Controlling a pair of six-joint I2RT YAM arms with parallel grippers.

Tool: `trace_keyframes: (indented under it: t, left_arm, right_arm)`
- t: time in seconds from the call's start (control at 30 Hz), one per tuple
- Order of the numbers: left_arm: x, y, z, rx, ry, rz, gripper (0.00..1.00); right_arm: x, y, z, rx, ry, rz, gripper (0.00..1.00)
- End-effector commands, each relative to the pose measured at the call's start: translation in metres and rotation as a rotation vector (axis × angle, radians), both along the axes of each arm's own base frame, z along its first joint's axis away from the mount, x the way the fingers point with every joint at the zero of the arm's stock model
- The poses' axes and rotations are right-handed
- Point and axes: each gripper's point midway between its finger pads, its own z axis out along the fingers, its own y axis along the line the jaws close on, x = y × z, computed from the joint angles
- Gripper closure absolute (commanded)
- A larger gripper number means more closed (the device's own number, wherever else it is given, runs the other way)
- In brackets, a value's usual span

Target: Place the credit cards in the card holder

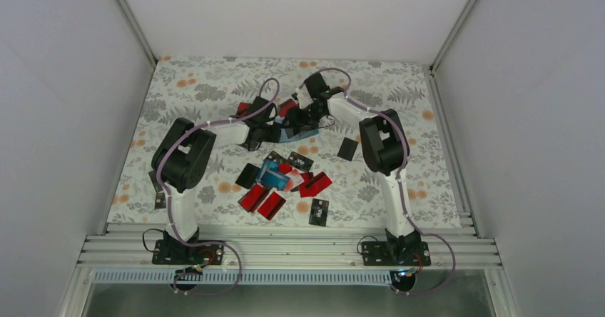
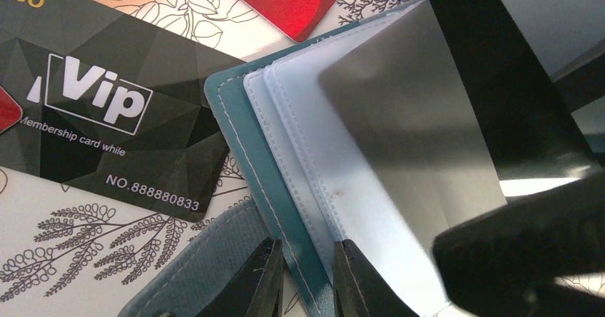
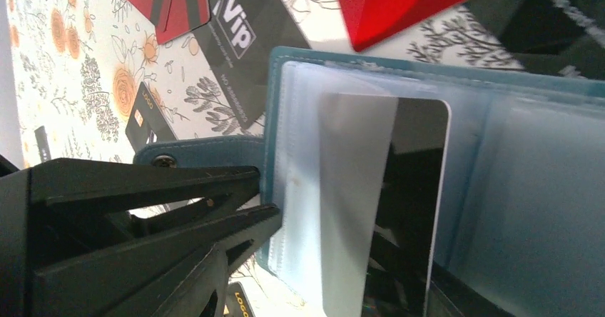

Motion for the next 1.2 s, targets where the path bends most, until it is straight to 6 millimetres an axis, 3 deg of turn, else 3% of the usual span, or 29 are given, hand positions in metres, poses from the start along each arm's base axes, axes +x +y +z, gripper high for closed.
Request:
trace_keyframes:
  t: [0.0,0.2,0.47,0.93,1.17]
  left_arm:
    - [-0.02,0.001,-0.023,0.017,0.075,-0.042,0.81]
    - [-0.021,0.002,-0.022,0.018,0.074,-0.043,0.81]
    - [-0.023,0.008,-0.024,0.025,0.076,-0.033,0.82]
    - [-0.024,0.009,-0.025,0.024,0.079,-0.029,0.82]
    - [-0.024,0.008,-0.026,0.019,0.082,-0.03,0.82]
  right_arm:
    - [-0.012,0.017,-0.013,-0.08,-0.004,0.034,0.43]
    - [-0.022,0.025,-0.02,-0.092,0.012,0.048,0.44]
    - [-0.008,-0.006,-0.009,-0.19,-0.059,-0.013,0.42]
    - [-0.008,-0.021,0.007,-0.238,-0.109,-0.033,0.35]
    - [-0.015,-0.013,-0.008,-0.22,-0.076,-0.012,0.44]
